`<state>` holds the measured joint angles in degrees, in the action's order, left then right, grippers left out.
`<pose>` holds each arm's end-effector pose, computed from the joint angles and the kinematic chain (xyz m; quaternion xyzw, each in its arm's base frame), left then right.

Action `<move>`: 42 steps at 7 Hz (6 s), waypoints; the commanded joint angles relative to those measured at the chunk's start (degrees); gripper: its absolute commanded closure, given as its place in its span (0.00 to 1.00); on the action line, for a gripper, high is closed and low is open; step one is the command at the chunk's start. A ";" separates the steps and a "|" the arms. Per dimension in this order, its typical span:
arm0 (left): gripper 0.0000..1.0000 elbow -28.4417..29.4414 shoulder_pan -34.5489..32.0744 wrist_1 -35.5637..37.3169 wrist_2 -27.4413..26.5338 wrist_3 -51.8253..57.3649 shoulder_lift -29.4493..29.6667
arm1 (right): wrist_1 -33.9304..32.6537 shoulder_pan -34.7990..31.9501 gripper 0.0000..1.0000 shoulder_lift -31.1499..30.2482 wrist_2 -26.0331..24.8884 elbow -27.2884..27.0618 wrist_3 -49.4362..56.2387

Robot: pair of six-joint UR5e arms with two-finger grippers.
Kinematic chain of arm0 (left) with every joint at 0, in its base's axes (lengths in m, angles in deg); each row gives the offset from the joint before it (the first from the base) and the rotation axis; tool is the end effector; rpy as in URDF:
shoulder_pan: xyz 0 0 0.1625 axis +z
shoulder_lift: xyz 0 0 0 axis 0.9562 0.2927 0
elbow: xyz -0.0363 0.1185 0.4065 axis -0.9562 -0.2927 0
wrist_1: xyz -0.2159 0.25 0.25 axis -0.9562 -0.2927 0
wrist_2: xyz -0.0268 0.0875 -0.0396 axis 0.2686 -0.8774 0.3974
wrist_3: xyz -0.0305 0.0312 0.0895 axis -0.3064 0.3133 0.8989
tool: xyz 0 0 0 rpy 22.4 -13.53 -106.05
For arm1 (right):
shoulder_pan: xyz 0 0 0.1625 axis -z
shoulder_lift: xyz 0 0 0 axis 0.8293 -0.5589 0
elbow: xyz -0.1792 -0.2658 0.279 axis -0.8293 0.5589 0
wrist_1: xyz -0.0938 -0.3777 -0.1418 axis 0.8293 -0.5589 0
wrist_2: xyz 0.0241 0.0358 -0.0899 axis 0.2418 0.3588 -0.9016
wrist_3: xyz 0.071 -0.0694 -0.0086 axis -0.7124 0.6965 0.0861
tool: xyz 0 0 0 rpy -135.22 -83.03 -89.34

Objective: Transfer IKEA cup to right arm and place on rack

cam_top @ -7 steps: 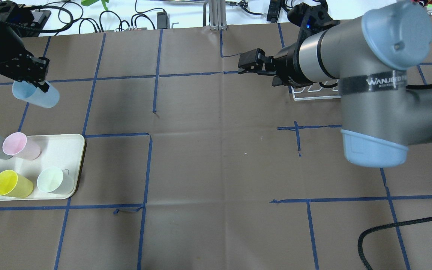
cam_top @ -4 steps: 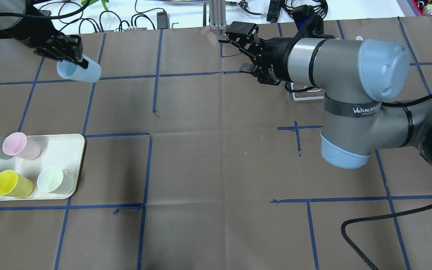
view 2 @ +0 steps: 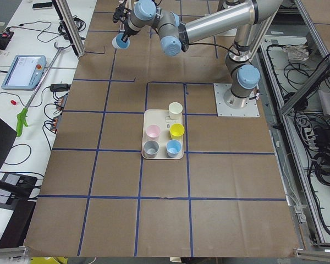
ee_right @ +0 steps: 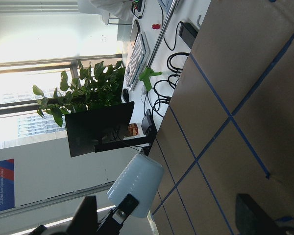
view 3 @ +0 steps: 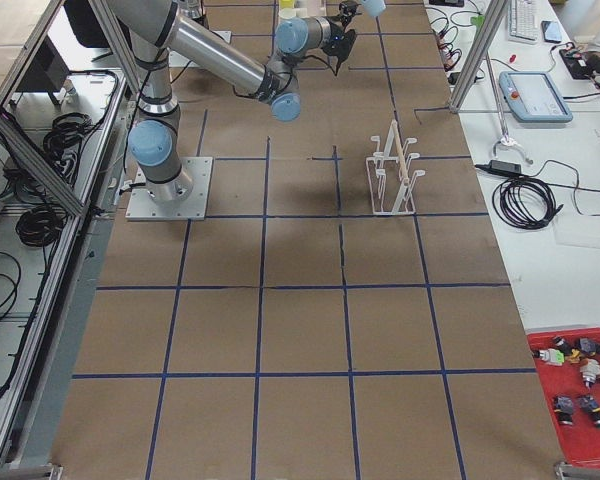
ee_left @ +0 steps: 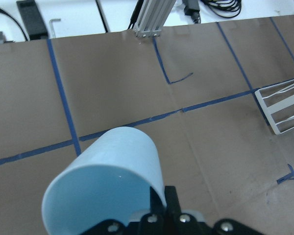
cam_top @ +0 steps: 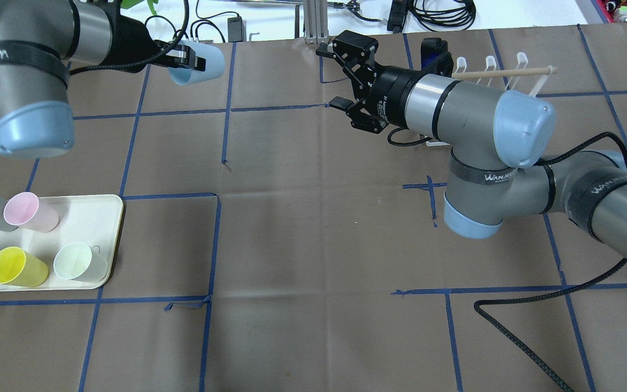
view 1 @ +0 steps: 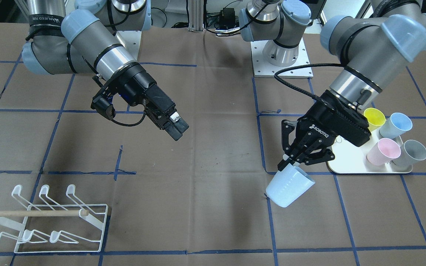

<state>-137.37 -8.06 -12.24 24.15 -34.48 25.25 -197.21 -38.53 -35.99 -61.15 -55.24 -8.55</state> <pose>-0.1034 -0.5738 0.4114 -0.1857 -0.9066 0.3070 0.2222 0.2374 -0.4902 0.3752 0.3392 0.7496 -0.1692 0.5425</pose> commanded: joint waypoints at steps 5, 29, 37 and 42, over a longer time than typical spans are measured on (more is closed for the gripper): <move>1.00 -17.12 -4.30 48.16 11.07 -2.23 7.40 | -3.90 -0.01 0.00 8.71 -1.48 3.39 -17.60; 0.96 -16.06 -8.70 55.22 8.80 -12.61 8.57 | -4.89 -6.34 0.18 18.31 -1.75 15.26 -17.69; 0.09 -15.97 -8.78 55.31 5.46 -13.14 7.70 | -4.81 -6.26 0.47 18.05 -0.69 15.35 -17.69; 0.01 -17.29 -2.30 51.71 5.98 -13.14 2.17 | -5.42 -4.42 0.82 18.23 0.28 16.48 -17.43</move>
<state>-154.13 -12.56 40.46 30.05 -47.64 28.69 -202.31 -43.83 -17.81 -60.83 -39.47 -26.12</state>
